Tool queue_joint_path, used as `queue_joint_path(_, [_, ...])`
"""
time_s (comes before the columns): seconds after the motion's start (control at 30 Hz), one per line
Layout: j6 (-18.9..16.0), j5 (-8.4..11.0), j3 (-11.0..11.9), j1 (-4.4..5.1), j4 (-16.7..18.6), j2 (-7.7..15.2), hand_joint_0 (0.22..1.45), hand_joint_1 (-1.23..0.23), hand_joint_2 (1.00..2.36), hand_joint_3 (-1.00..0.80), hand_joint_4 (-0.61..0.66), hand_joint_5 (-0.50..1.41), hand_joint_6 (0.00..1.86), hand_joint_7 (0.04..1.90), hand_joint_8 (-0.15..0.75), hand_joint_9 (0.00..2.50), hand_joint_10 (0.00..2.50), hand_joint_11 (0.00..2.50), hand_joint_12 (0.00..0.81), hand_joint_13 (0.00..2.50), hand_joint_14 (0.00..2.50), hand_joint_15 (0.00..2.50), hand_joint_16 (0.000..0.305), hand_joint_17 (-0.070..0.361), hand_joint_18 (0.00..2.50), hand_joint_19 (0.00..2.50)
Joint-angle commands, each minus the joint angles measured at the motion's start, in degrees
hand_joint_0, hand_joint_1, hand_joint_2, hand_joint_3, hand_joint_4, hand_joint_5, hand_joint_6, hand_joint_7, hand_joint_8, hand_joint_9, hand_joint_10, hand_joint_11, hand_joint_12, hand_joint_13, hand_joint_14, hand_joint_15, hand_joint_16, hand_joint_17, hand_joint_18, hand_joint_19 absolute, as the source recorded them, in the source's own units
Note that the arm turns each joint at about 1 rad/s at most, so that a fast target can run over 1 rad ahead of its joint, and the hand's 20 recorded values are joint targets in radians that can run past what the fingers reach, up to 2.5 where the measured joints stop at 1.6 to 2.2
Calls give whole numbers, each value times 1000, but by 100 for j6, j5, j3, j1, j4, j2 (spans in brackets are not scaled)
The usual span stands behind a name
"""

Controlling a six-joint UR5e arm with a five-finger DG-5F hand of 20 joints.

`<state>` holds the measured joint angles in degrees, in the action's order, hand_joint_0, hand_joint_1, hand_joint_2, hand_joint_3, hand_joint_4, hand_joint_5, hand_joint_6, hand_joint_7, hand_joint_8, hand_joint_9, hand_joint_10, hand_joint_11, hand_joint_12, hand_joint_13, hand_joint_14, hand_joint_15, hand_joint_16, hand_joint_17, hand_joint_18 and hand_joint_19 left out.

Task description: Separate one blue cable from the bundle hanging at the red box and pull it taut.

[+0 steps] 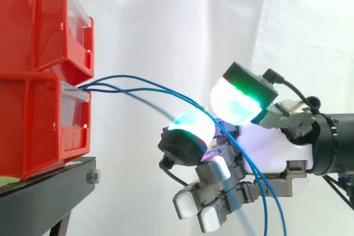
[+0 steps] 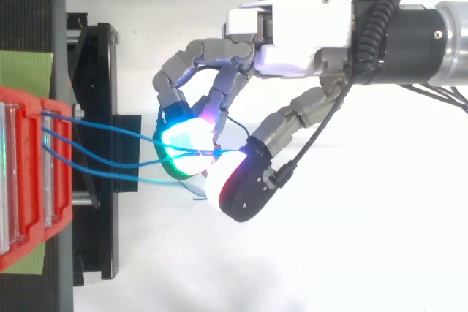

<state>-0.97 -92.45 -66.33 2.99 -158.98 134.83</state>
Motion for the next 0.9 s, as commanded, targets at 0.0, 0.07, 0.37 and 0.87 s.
queue_joint_path(0.0, [-17, -19, 6, 0, -10, 0, 455, -782, 1000, -500, 216, -148, 865, 1253, 416, 1029, 17, 699, 407, 855, 17, 445, 56, 125, 882, 446])
queue_joint_path(0.07, [-17, -19, 59, -9, -19, 0, 489, -659, 1000, -500, 212, -148, 858, 1260, 409, 1040, 19, 689, 399, 849, 16, 458, 54, 121, 869, 461])
queue_joint_path(0.37, [-17, 16, 68, 0, -37, 0, 614, -751, 1013, -330, 191, -163, 863, 1317, 388, 1025, 21, 698, 382, 835, 19, 465, 50, 112, 844, 495])
queue_joint_path(0.87, [9, 7, 59, 9, -28, 0, 565, -743, 1000, -500, 200, -165, 872, 1245, 384, 1034, 21, 722, 379, 845, 18, 451, 50, 112, 871, 499])
